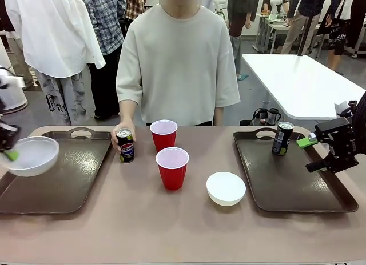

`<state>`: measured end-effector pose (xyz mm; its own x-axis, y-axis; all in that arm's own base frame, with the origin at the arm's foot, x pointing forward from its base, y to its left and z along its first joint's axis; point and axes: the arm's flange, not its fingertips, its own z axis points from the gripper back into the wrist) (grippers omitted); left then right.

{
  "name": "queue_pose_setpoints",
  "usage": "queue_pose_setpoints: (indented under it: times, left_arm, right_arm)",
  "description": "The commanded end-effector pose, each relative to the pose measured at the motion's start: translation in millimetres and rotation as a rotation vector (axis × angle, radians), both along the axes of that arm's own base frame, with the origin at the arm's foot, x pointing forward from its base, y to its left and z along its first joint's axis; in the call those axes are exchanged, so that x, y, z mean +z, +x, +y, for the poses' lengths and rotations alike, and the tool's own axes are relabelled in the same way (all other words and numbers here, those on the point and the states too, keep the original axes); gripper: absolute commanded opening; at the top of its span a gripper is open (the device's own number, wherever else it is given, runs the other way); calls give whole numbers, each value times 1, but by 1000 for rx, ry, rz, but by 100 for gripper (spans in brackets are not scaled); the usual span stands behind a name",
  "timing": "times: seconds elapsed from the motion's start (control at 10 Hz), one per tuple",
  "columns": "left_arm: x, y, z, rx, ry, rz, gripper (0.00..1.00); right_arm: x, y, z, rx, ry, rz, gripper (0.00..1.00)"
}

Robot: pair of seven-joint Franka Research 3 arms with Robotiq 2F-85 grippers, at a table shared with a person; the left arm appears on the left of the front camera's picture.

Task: Prepare tableware on both trays.
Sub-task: Pick up a Picnic Bowl from the table and place it on a Handle tray.

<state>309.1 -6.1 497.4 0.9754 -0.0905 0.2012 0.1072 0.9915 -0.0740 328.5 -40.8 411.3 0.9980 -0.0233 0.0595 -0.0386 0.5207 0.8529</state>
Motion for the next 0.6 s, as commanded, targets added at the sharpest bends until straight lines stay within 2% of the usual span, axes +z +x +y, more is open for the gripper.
queue_pose_setpoints:
  times: [0.0,0.2,0.3,0.5]
  left_arm:
    - [-15,-27,9,4,-26,4,4]
    - [-20,-17,4,51,7,4,4]
    - [13,-14,11,12,-18,6,4]
    - [13,-14,11,12,-18,6,4]
  right_arm:
    - [-1,3,1,1,32,-26,100]
    - [-1,3,1,1,32,-26,100]
    - [-1,3,1,1,32,-26,100]
    - [-1,3,1,1,32,-26,100]
